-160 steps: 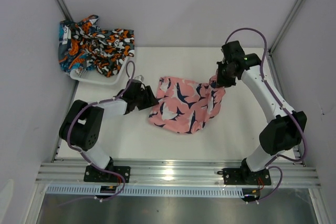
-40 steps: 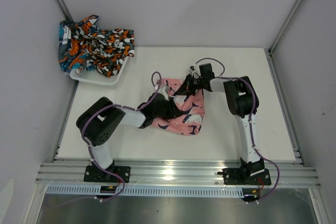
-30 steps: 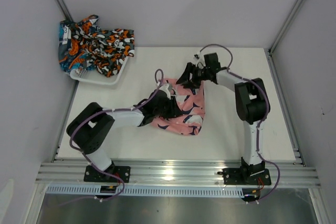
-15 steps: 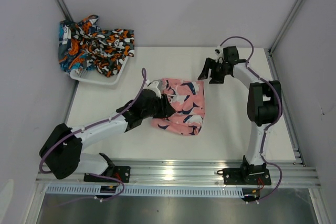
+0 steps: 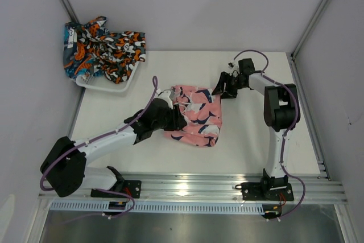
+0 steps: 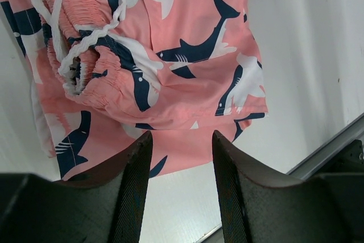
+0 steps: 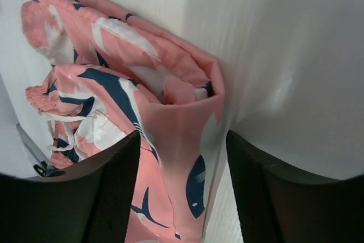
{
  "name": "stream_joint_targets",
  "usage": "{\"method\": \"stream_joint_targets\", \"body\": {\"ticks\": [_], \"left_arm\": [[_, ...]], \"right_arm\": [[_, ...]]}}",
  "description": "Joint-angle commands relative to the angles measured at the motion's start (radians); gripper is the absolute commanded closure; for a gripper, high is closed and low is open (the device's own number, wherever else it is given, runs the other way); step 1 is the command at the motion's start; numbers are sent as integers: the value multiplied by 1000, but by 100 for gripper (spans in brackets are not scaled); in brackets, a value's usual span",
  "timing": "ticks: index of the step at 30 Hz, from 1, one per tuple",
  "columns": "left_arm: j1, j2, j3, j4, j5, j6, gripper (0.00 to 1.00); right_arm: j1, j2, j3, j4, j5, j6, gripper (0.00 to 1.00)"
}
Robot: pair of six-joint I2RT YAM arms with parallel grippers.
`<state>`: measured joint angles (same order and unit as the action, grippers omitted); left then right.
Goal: Fold and stack the shorts
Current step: Neatly place the folded shorts to the corner
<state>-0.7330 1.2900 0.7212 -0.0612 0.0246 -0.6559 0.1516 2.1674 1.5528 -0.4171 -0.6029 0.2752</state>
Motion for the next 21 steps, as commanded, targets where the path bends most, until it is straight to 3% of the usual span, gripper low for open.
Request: {"method": "stream_joint_targets", "body": {"ticks": [1,5,6,8,9,14,21], "left_arm": [[-5,-35,-12,1,-18,18,50],[-5,-44,-23,0,-18,21,50],[-5,-46,-23,0,-20,21,50],[-3,-46,-19,-3,-20,22,50],[-3,-46,-20,-3,-20,24,50],[0,-49,-13,-14,-20,30,50],[3,-57,-6,-37,-54,42,50]], "right_arm": [[14,65,13,20,-47,-10,38],[43,91,26,14,-51,-13,57],[45,95,29,9,-51,-13,69],[51,104,39,9,-52,-7,81],[51,106,43,8,-46,-4,97],[-21,53,17,98,3,114,100],[-289,-121,-160,283,136,337,100]]}}
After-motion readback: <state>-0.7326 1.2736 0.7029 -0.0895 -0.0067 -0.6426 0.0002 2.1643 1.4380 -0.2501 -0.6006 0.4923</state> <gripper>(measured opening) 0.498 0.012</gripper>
